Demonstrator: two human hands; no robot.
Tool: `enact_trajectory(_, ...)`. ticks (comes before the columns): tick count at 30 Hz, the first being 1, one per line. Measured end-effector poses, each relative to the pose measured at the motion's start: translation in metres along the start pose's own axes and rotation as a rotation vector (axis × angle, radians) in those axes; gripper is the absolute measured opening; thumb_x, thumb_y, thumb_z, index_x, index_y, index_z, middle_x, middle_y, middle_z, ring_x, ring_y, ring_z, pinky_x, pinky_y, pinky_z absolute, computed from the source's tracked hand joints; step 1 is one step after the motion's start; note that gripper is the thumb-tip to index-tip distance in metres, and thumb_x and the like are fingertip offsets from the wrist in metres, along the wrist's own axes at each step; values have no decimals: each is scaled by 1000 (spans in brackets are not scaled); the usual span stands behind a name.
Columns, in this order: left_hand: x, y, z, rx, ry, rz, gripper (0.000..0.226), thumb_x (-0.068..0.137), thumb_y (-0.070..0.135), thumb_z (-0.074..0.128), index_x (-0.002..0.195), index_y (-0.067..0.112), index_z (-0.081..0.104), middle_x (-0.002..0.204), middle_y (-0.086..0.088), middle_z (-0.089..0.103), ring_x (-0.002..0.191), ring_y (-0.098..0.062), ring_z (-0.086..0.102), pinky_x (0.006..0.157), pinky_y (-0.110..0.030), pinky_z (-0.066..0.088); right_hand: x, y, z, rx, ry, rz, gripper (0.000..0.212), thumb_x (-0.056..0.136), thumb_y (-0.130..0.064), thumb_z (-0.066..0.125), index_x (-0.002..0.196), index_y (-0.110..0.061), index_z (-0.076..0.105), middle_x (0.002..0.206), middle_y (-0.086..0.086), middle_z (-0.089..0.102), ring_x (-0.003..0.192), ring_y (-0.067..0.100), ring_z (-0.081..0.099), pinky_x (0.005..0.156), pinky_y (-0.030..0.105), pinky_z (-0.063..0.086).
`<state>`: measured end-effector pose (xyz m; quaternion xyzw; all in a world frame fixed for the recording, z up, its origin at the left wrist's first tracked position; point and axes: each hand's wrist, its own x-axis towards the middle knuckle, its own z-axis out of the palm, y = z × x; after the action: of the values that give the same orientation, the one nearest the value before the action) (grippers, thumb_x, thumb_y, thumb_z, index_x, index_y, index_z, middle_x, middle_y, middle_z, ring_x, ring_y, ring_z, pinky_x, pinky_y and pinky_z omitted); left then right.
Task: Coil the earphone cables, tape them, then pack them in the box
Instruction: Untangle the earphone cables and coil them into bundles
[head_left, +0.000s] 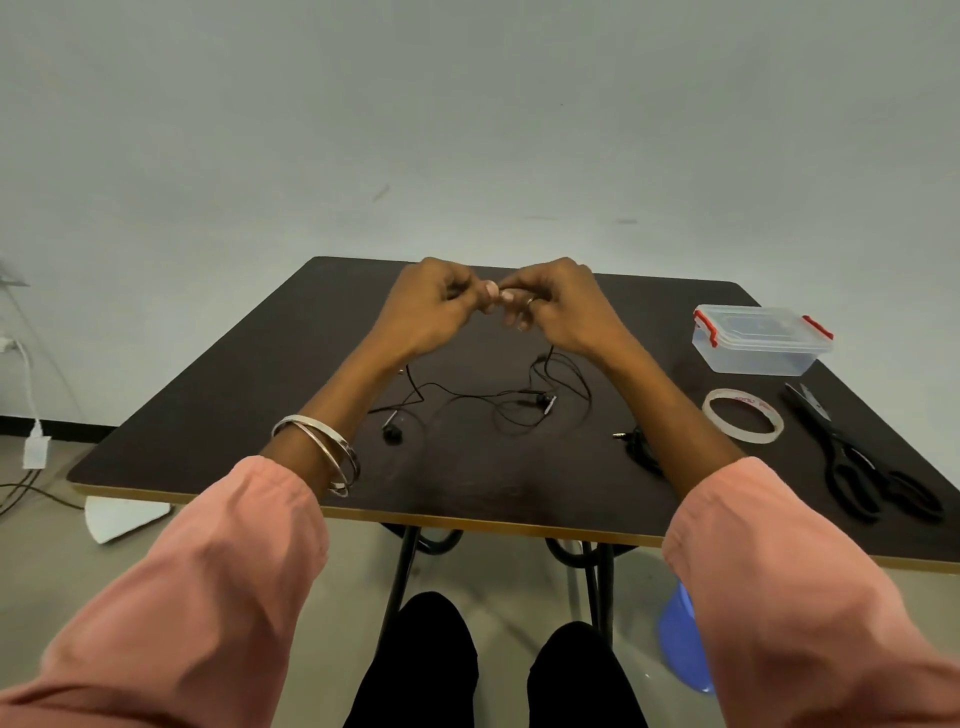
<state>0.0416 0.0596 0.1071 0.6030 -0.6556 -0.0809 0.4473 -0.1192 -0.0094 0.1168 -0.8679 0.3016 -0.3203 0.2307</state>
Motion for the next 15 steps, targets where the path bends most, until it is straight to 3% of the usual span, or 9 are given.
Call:
enact_trajectory(4, -3, -16, -13, -62, 35, -81, 27, 94, 29, 59, 71, 20, 69, 55, 13, 60, 51, -1, 50, 58, -21, 43, 0, 16, -10, 280, 221, 120, 19, 96, -8, 53, 101, 0, 70, 75, 10, 70, 56, 3, 61, 54, 10, 43)
enact_trajectory(7, -6, -31, -23, -162, 114, -155, 29, 94, 29, 60, 68, 19, 69, 53, 12, 59, 49, -2, 44, 58, -21, 39, 1, 26, -22, 473, 432, 245, 20, 97, -11, 51, 99, -3, 70, 78, 8, 70, 59, 2, 60, 52, 11, 42)
enact_trajectory(10, -6, -32, -25, -217, 179, -155, 30, 94, 30, 60, 65, 22, 69, 60, -6, 61, 52, -11, 43, 60, -25, 37, 0, 35, -18, 611, 570, 428, 21, 97, -15, 51, 91, -9, 70, 75, 4, 71, 59, 10, 58, 49, 18, 41)
enact_trajectory(12, -5, -27, -22, -253, 195, -158, 31, 94, 29, 59, 66, 21, 69, 65, -18, 58, 56, -17, 41, 60, -27, 35, -3, 41, -10, 581, 555, 536, 22, 97, -15, 50, 85, -10, 69, 76, 5, 73, 59, 11, 59, 50, 21, 41)
enact_trajectory(15, -2, -22, -17, -286, 187, -170, 30, 94, 29, 59, 68, 19, 69, 65, -20, 57, 56, -16, 41, 61, -27, 37, -13, 43, -4, 250, 256, 623, 18, 91, -16, 61, 96, 1, 67, 103, 17, 71, 81, 15, 67, 65, 26, 51)
